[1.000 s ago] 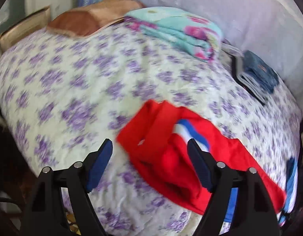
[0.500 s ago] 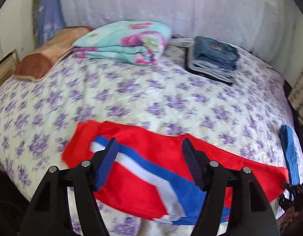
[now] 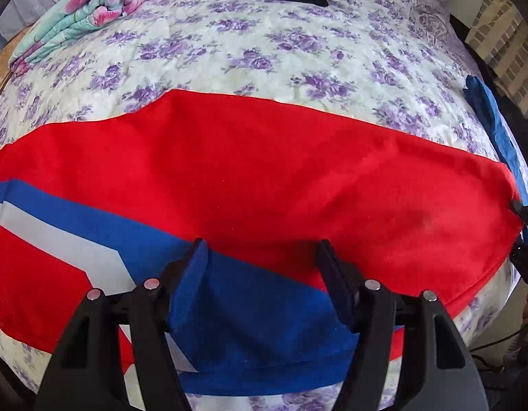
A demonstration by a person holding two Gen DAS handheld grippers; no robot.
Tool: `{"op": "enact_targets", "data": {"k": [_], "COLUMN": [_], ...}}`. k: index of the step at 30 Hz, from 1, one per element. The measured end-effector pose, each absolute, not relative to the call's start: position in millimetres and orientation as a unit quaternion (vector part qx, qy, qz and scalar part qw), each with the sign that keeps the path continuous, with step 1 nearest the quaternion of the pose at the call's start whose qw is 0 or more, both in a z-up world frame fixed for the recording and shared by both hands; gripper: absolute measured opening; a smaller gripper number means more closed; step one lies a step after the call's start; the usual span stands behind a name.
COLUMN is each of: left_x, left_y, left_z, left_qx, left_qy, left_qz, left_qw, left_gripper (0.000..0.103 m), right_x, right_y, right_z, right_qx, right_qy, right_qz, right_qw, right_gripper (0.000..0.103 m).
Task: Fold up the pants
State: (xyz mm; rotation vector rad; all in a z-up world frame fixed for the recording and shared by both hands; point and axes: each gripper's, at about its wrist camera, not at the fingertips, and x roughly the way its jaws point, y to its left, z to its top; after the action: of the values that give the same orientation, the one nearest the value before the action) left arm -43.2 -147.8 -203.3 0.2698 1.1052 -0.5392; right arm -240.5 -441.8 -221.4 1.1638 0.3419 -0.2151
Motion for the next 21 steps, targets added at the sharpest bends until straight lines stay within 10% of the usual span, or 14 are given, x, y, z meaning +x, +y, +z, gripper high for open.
{"op": "enact_targets", "data": {"k": [21], "left_x": [-26], "left_y": [-118], "left_z": [-176], "left_qx": [0.087], "left_qy": [0.47], "left_qz": [-0.216], "left_qw": [0.852], "left_gripper": [0.068], "right_x": [-237], "right_y": [-420], "right_z": [-185], "right_qx": [0.463], "right_qy": [0.182], "right_qz": [-0.167], "right_qw": [0.851], "right_gripper": [0.021]}}
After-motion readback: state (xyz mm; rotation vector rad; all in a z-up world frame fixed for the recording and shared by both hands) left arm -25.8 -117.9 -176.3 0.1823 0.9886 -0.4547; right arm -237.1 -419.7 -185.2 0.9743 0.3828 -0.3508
